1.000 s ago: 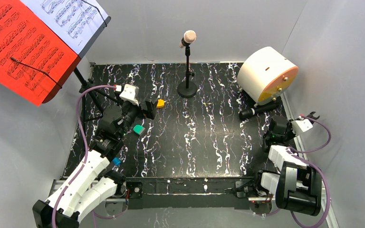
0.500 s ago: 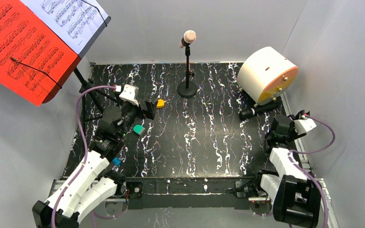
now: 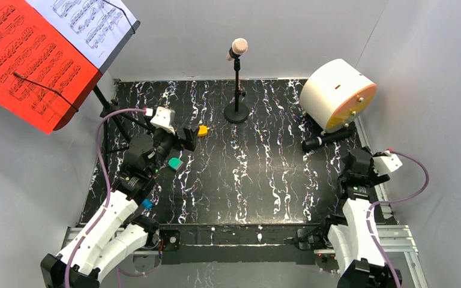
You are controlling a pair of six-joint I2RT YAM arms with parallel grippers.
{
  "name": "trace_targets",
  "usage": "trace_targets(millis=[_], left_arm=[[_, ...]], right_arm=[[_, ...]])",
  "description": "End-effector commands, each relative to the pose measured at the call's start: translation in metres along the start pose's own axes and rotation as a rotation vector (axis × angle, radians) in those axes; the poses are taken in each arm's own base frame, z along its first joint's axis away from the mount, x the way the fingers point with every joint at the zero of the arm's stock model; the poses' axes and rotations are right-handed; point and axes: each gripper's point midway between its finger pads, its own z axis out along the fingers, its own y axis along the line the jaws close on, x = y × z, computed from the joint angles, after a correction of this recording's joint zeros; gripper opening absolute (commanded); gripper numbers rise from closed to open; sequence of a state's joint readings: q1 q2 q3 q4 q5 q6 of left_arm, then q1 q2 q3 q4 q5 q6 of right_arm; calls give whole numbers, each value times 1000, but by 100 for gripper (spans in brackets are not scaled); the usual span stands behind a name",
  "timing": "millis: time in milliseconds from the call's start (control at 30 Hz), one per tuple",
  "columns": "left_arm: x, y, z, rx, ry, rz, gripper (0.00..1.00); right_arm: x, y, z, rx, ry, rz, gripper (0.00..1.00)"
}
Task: Pack up the instrument practice props
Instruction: Place the microphone stand at the center of the board, then move the microphone stand with the microphone to the center of the board.
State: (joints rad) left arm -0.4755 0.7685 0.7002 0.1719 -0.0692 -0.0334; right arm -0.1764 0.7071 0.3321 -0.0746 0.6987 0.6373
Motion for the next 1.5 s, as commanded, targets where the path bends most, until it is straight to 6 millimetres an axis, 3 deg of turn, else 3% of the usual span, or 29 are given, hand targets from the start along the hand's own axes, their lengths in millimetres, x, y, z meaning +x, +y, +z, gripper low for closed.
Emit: trace_targets(millis=[0,133,300,367,500,667,800,933,1067,1200,1467], left_arm=[[-4,-3,-2,13,-19,4,98],[1,-5,1,21,-3,-4,98],[14,-11,13,28,43,-73,98],[22,-16,25,38,75,-116,98],[20,-26,52,68,94,-171,98],[11,-45,95,146,84,-206,98],[9,-55,137,195,63,-190,97],[22,-61,183,222,61,-138,96],[24,-63,221,231,23,-110,94],[21,-64,251,231,-27,-83,88],[29,-63,291,217,-83,-55,77]], right_arm=[[-14,9,-26,-36,75,69,88],[-26,16,-53,-114,112,112,98],[-53,22,-88,-249,65,152,99],[-72,27,-107,-340,5,161,99],[-107,44,-147,-579,-163,56,99],[-125,58,-186,-777,-276,-124,99],[-125,62,-210,-901,-333,-209,99],[-97,68,-223,-1026,-251,-311,99],[-94,70,-233,-1082,-248,-347,99],[-78,76,-230,-1128,-218,-389,99],[-76,77,-234,-1155,-217,-404,99]])
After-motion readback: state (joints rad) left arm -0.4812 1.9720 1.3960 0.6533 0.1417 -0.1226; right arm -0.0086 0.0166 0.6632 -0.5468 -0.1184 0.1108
